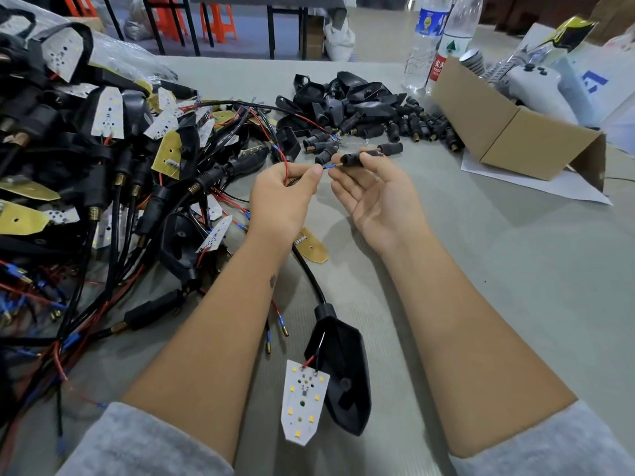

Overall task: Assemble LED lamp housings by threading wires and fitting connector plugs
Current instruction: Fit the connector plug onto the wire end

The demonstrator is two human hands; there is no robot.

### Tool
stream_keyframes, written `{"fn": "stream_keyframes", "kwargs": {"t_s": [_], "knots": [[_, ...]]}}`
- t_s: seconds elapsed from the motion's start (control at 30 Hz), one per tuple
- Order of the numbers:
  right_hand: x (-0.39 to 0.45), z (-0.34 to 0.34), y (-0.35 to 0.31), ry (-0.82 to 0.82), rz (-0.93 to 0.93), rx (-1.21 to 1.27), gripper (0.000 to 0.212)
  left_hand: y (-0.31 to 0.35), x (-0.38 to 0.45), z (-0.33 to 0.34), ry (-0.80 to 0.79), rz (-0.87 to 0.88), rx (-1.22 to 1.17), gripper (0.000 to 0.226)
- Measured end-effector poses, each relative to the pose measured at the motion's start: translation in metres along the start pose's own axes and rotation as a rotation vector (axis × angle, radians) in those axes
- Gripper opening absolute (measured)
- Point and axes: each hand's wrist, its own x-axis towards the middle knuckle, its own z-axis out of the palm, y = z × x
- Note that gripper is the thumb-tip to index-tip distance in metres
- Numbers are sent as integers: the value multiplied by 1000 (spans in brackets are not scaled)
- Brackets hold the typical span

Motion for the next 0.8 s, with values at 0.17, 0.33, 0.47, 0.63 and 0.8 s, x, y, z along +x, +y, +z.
{"fn": "stream_keyframes", "kwargs": {"t_s": [0.17,0.33,0.47,0.63,0.8], "knots": [[-2,-1,-1,-22,-16,-41,19,1,0,-1,19,-28,-1,17],[-1,-2,1,-41,-50,-108,29,2,1,-3,28,-43,-42,17],[-2,-2,2,-49,-58,-136,30,2,2,-4,-9,-42,-64,19],[-3,-1,1,-97,-60,-210,26,2,1,-5,-46,-20,-84,19],[-4,2,5,-103,-73,-361,23,4,0,-3,-70,-42,-128,24]]}}
